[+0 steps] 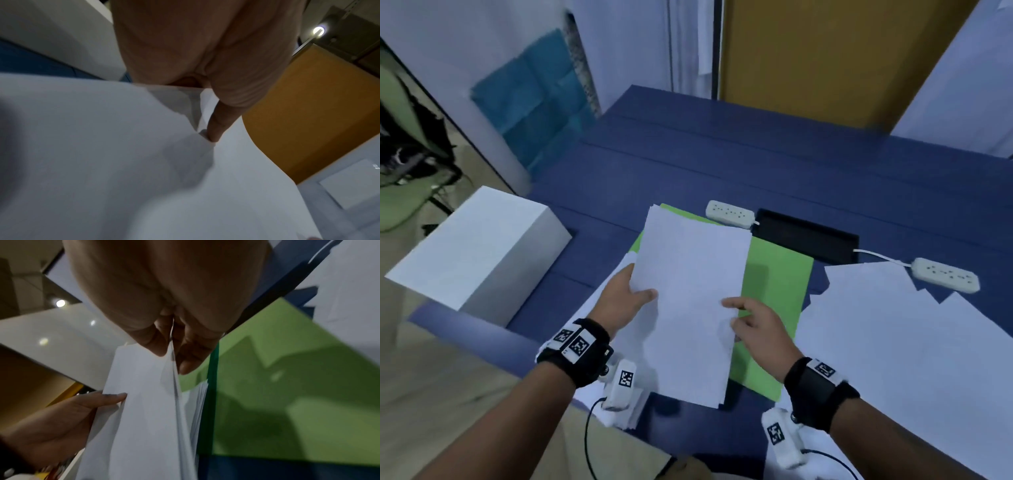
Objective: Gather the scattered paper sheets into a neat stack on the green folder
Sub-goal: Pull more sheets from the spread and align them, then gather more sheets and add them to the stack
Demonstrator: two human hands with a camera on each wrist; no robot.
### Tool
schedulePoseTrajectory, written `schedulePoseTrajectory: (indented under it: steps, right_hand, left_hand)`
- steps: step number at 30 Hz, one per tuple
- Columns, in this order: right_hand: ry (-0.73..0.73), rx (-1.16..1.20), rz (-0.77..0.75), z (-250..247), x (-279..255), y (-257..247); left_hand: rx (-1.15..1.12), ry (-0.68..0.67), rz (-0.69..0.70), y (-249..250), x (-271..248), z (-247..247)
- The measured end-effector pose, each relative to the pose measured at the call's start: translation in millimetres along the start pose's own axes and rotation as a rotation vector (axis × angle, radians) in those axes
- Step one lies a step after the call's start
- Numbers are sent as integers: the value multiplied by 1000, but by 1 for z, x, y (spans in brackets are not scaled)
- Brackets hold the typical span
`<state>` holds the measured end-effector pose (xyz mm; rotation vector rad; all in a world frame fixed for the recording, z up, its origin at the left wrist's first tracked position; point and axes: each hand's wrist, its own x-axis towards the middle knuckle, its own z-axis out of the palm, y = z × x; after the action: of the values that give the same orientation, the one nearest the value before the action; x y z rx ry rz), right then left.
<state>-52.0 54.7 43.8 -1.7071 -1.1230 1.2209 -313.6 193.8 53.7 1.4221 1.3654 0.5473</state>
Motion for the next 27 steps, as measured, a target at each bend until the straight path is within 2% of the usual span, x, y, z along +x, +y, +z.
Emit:
schedulePoseTrajectory:
  steps: [5,8,13,20,23,27]
  right_hand:
    - [-288,-164,99,75,25,-9]
    - [-406,-259,146,105,37,-10]
    - [-513,-330,239,130,50,-12]
    - [-558,-480,288,125,59,-17]
    - [-527,-469,303,117,61,-16]
    - [-484,-450,286,106,61,-16]
  left_hand:
    - [237,64,-81,-57,17,-69]
    - [299,53,-125,-79,24,-84]
    - [373,35,-179,-98,38,-89]
    - [489,-14,-264,-105,52,-82]
    - [558,-37,-302,-110,53,-79]
    - [722,-1,-316,-103,48,-64]
